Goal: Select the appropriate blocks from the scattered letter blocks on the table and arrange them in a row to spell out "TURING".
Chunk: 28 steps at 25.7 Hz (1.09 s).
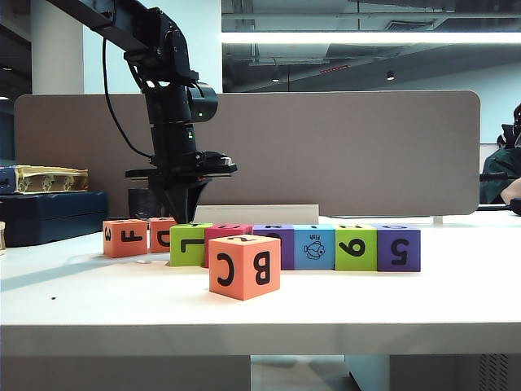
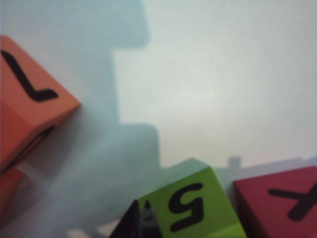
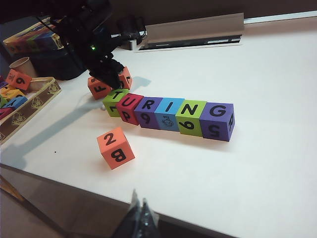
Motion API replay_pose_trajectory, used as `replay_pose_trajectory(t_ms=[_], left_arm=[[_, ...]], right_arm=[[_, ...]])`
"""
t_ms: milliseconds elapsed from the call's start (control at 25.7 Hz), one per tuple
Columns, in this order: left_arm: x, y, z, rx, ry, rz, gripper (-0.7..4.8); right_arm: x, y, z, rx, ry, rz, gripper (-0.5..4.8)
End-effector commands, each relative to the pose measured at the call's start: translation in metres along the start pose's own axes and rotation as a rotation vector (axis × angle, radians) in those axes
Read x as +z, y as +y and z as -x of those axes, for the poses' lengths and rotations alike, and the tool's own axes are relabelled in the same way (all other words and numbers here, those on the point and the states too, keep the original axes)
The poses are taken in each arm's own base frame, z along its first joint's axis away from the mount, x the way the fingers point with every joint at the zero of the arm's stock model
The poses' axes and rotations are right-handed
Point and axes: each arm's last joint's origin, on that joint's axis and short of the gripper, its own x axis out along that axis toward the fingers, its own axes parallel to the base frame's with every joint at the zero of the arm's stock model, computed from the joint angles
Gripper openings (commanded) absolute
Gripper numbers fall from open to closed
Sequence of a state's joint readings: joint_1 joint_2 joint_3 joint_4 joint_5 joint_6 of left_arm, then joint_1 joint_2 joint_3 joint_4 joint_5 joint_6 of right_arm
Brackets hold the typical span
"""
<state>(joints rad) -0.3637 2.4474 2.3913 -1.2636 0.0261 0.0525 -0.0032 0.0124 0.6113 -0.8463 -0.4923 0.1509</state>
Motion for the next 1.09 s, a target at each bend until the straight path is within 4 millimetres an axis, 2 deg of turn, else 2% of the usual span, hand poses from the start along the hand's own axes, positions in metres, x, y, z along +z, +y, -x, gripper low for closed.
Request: replay_pose_trajectory(t_ms=[39,272,623,700,934,1012,1090], left_arm=[[-0.003,-0.005,0.003,-0.009,0.025,-0.013,-0.06],[-0.002,-0.013,0.003,-0.074,0.021,-0.042,-0.06],[-0.003,-0.013,0.003,-0.069,0.028,-0.043,-0.06],[-0.002,-0.012,0.005,-0.018,0.018,-0.038,-0.06],[0.003,-0.01,0.034,0.053,-0.06,-0.015,-0.06],[0.001,-0.014,0.062,0.039,-0.082,0.007,-0.06],[-0.003,-0.018,0.077,0.034,-0.085,-0.001,-0.06]], right_arm=[[0.001,0.001,0.002,0.001,-0.023,0.015,-0.01],[0.001,0.001,0.002,0.002,-0.023,0.018,-0.01],[0.001,0.001,0.002,0.002,-0.023,0.018,-0.01],[0.001,0.001,0.002,0.002,-0.023,0.018,-0.01],[0.001,0.001,0.002,0.002,-0.023,0.018,-0.01],[0.001,0.001,0.002,0.002,-0.023,0.018,-0.01],[0.001,0.001,0.002,0.002,-0.023,0.018,-0.01]])
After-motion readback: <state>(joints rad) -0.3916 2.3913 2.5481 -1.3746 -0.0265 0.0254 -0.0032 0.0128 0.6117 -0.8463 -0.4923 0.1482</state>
